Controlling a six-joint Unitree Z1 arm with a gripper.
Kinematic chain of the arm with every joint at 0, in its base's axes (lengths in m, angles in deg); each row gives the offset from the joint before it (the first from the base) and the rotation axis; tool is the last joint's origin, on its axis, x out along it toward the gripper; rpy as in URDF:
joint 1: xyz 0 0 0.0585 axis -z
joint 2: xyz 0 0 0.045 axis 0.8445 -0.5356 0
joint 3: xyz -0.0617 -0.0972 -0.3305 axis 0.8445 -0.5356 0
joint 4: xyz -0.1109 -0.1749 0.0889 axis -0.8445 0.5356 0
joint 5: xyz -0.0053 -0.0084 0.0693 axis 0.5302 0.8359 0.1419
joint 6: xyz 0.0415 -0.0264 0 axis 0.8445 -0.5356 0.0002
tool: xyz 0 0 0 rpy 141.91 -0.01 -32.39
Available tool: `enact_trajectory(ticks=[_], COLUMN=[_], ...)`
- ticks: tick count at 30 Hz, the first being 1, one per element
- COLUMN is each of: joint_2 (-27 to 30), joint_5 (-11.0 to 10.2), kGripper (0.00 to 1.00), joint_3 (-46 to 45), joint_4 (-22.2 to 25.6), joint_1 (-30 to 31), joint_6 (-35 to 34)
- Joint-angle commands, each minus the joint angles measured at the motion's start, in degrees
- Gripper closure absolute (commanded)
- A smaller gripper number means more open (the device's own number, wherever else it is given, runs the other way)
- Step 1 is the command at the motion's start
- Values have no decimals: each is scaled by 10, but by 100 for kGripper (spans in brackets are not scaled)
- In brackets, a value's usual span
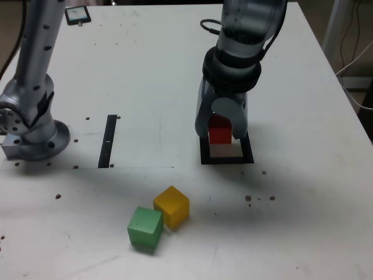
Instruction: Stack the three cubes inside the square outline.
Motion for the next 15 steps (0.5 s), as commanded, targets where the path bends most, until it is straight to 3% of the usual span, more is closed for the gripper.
enact_trajectory(ticks=[1,9,15], joint_2=[-14,-30,-27], joint_5=[0,2,-1], kGripper=[89,87,77], joint_3=[4,7,7], joint_4=[-3,-4,-5], joint_1=[0,-8,-8], joint_6=[-6,-7,-6])
